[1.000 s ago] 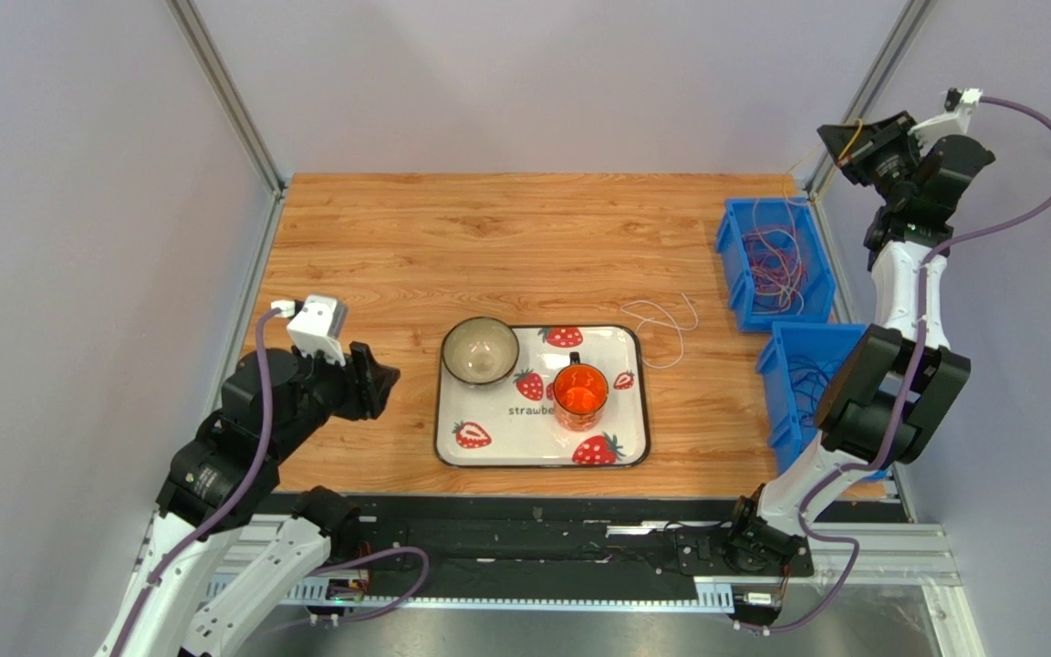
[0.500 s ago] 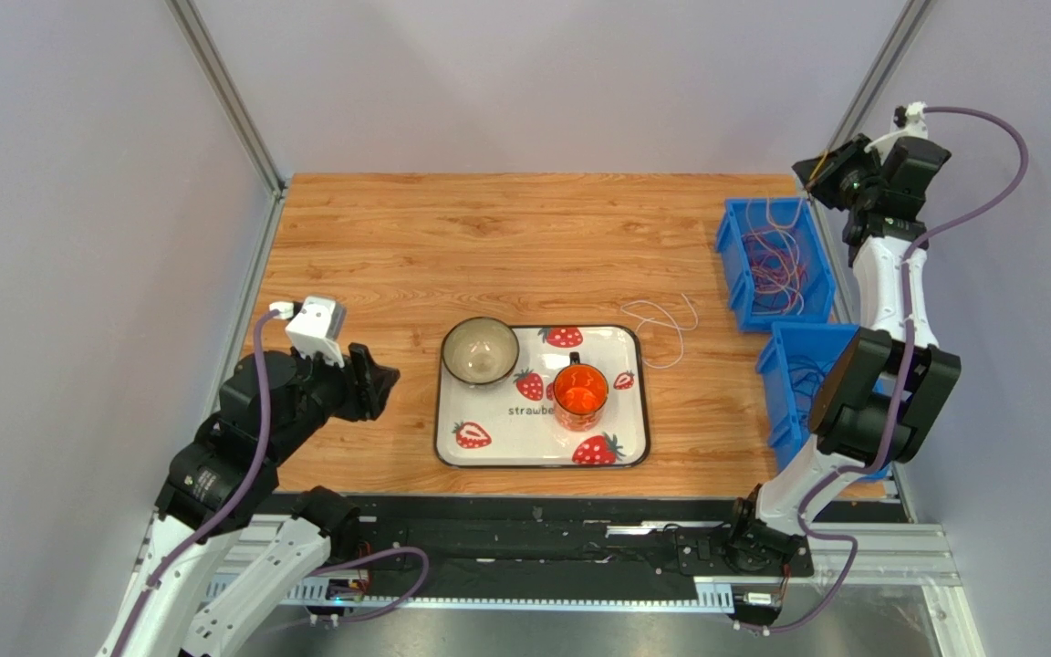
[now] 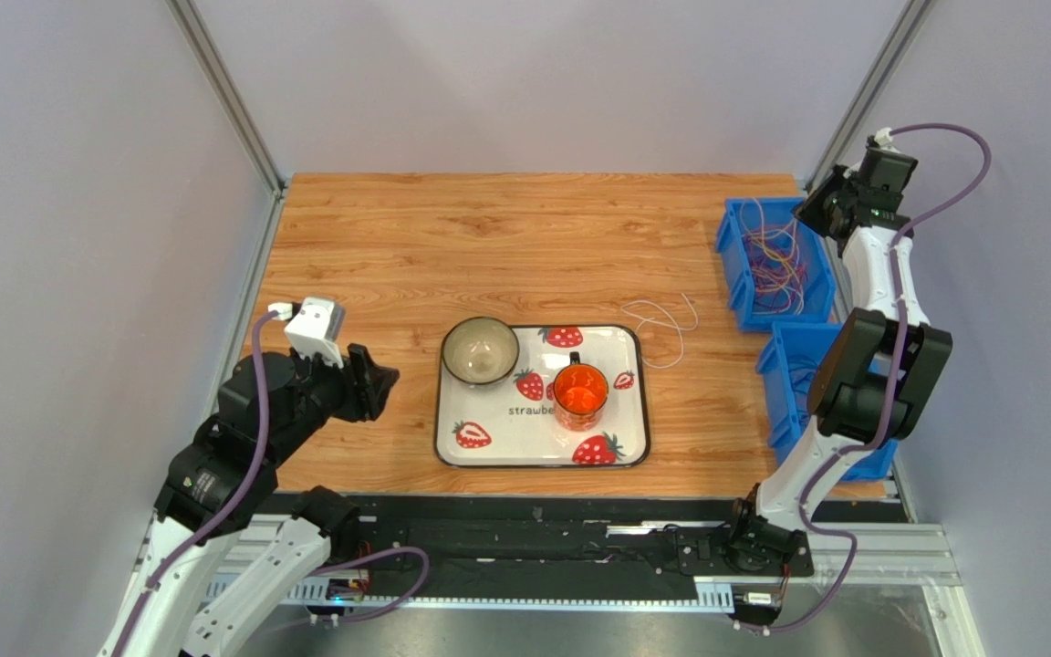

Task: Untangle the cables
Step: Place the cable in the bin.

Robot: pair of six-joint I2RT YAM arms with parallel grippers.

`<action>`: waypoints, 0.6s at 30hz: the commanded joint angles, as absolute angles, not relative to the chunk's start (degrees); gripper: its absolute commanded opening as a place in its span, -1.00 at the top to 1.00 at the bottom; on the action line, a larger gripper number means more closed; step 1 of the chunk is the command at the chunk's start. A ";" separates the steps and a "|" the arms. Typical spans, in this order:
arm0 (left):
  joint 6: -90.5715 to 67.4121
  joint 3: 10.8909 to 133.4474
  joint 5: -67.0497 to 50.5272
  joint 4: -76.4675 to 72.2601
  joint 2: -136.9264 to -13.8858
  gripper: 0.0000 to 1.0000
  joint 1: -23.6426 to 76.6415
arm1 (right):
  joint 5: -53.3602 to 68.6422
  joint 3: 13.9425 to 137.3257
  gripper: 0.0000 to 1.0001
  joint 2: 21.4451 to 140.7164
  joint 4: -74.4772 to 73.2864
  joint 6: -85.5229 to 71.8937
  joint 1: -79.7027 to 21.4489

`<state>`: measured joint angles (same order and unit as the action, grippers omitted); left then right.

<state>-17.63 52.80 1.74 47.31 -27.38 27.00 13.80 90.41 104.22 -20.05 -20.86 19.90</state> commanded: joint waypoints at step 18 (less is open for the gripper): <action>-16.96 52.56 2.11 45.70 -27.69 -0.18 27.07 | -6.84 112.85 0.03 117.43 -39.20 -9.58 14.07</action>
